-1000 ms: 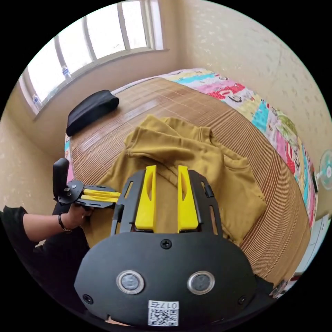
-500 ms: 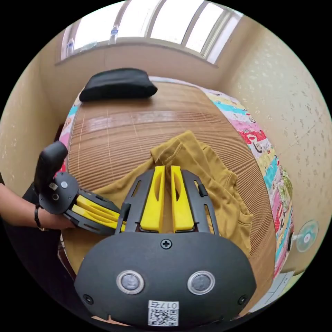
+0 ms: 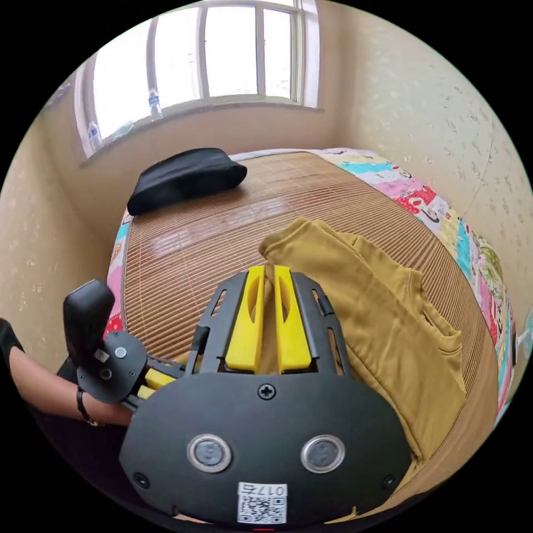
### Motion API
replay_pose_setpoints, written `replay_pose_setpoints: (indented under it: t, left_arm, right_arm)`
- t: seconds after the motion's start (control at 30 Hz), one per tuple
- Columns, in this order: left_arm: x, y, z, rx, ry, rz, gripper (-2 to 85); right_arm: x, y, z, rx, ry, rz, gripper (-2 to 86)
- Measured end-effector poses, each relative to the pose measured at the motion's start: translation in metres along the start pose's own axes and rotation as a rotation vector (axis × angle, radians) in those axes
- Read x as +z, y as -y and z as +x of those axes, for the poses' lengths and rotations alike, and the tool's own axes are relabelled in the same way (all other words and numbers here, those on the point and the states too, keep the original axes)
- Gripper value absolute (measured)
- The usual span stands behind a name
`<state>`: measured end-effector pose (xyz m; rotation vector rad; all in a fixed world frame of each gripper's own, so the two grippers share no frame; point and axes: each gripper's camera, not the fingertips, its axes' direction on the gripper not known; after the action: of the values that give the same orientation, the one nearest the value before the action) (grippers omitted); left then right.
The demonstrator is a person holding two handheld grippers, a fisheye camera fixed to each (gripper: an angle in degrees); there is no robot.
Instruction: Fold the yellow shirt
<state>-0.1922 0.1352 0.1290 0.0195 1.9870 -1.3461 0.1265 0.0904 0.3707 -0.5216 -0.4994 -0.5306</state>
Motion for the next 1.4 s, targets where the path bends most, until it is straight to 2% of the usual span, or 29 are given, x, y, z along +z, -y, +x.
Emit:
replay_pose_setpoints:
  t: [0.1, 0.2, 0.3, 0.33, 0.47, 0.53, 0.67, 0.93, 1.17, 1.4]
  left_arm:
    - [0.001, -0.002, 0.000, 0.000, 0.001, 0.000, -0.8]
    - [0.002, -0.003, 0.001, 0.001, 0.002, 0.000, -0.8]
    - [0.003, -0.005, 0.001, 0.002, 0.004, 0.001, -0.8]
    - [0.004, -0.006, 0.002, 0.003, 0.006, 0.002, -0.8]
    - [0.007, -0.007, 0.002, 0.001, 0.012, -0.003, -0.8]
    - [0.009, -0.007, 0.003, -0.001, 0.019, -0.010, -0.8]
    - [0.013, -0.006, 0.006, -0.002, 0.035, -0.021, -0.8]
    - [0.018, -0.007, 0.009, 0.003, 0.046, -0.022, -0.8]
    - [0.019, -0.005, 0.010, 0.006, 0.034, -0.015, -0.6]
    - [0.019, 0.000, 0.012, 0.006, 0.005, -0.015, 2.3]
  right_arm:
    - [-0.054, -0.027, 0.013, 0.079, 0.016, 0.053, 2.0]
    - [-0.108, -0.081, 0.041, 0.281, 0.035, 0.053, 1.3]
    - [-0.148, -0.158, 0.051, 0.474, -0.125, 0.037, 0.9]
    - [-0.158, -0.186, 0.053, 0.563, -0.189, -0.020, 0.8]
    - [-0.162, -0.247, 0.046, 0.693, -0.361, -0.185, 0.6]
    - [-0.147, -0.253, 0.053, 0.728, -0.371, -0.266, 0.6]
    - [-0.139, -0.239, 0.068, 0.823, -0.389, -0.156, 0.6]
    - [-0.103, -0.187, 0.045, 0.728, -0.637, -0.243, 0.5]
    - [-0.129, -0.199, 0.057, 0.821, -0.455, -0.077, 0.7]
    - [-0.132, -0.179, 0.046, 0.801, -0.482, -0.093, 0.5]
